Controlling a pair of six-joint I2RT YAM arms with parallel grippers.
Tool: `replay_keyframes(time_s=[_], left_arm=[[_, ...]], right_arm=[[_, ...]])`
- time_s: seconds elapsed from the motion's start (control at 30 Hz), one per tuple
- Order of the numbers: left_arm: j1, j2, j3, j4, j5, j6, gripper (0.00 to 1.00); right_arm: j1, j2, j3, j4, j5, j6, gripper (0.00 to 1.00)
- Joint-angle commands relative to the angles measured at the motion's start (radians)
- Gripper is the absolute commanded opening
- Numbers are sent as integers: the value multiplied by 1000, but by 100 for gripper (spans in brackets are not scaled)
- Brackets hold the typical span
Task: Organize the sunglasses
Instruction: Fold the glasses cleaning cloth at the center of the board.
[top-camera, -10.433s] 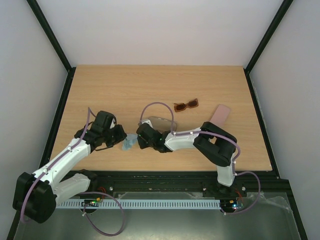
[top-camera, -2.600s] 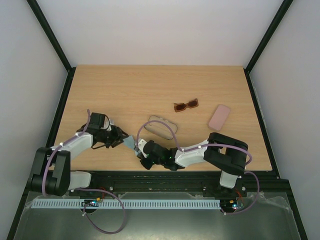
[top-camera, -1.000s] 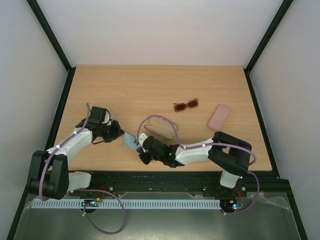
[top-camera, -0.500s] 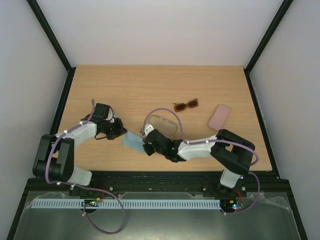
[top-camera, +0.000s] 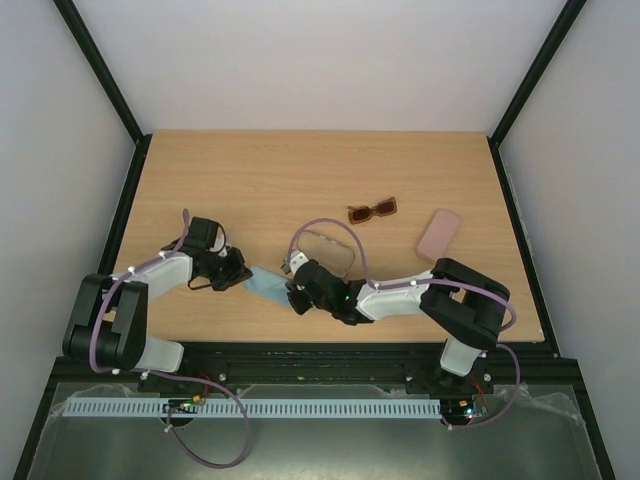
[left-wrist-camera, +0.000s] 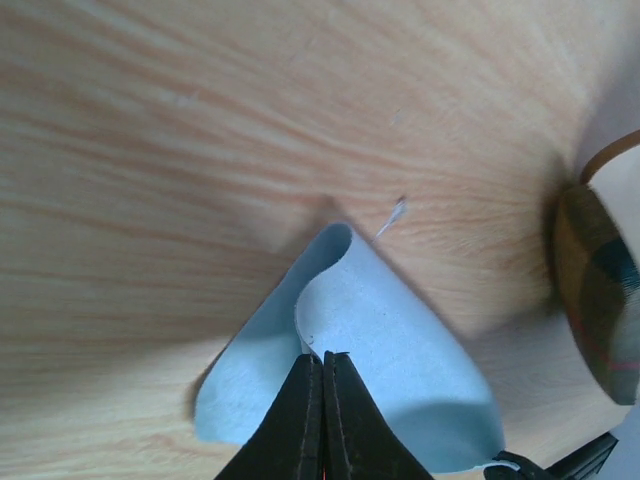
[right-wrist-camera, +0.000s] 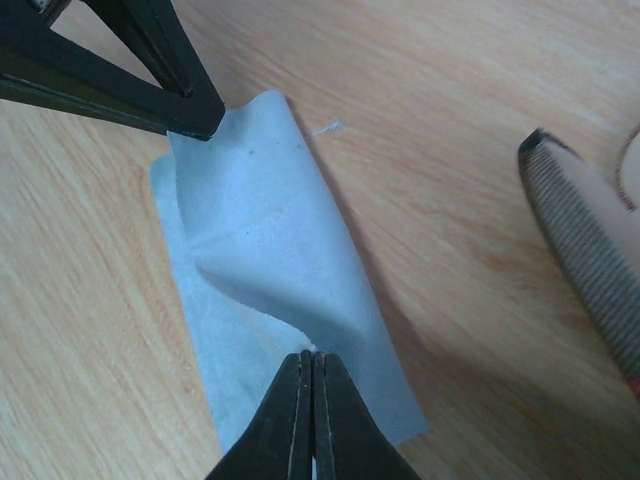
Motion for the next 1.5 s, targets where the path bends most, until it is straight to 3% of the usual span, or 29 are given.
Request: replay_keyframes(time_s=[0.0,1.3,1.47], left_arm=[[-5,-33,-43,-20,-11,-3,2],[-14,-17,-66,-9,-58,5,2],[-14,-32,-43,-16,-55,8,2]], right_arm=[[-6,20,-17,8,-54,-19,1],[-6,27,-35,-26,-120,-52,5],[-5,-2,-42,-22,-107,-43,1]])
